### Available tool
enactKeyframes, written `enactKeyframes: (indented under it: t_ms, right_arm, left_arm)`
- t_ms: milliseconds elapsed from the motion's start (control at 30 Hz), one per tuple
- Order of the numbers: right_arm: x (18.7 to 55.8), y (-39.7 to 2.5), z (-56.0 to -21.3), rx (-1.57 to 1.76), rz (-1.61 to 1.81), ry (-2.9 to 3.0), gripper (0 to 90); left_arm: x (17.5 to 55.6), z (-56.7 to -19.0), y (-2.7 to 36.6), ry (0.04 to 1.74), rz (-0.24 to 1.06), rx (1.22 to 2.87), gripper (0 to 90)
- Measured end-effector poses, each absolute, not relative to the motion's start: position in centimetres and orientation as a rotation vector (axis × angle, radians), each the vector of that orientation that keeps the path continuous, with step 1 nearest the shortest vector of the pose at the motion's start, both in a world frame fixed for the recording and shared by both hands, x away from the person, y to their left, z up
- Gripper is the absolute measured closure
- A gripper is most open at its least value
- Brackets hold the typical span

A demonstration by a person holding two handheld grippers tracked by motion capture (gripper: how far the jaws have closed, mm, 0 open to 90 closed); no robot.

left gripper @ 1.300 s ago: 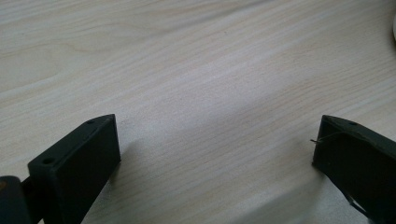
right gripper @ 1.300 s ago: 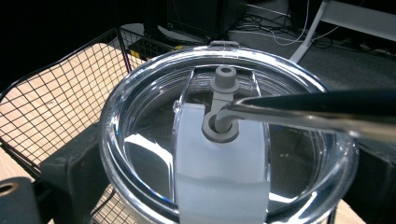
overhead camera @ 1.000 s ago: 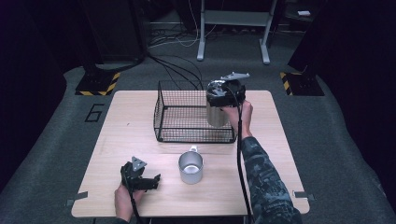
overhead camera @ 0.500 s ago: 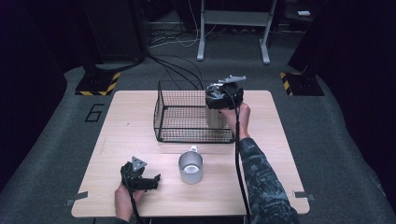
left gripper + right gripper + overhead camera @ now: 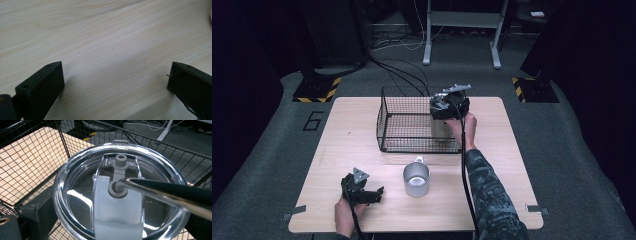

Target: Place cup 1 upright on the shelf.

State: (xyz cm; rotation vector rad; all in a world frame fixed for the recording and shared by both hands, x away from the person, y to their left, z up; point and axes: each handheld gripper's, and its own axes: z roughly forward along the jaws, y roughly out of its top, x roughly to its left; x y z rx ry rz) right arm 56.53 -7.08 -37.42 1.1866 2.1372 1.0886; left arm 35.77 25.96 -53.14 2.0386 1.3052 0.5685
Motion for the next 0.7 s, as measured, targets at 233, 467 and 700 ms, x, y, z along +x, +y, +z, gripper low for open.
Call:
enactKeyframes:
  t_ms: [233,467,700]
  right_arm:
    - [56.7,-7.0,-38.3,1.200,1.073,2.150,3.4]
    - [56.8,-7.0,-38.7,1.212,1.069,2.158,3.4]
    - [56.8,-6.8,-38.9,1.219,1.061,2.163,3.3]
  left_arm:
    - [35.8,-53.1,26.0,1.298,0.573,2.043,0.4]
    - [35.8,-53.2,25.9,1.305,0.573,2.027,0.4]
    - [35.8,-53.2,25.9,1.304,0.573,2.027,0.5]
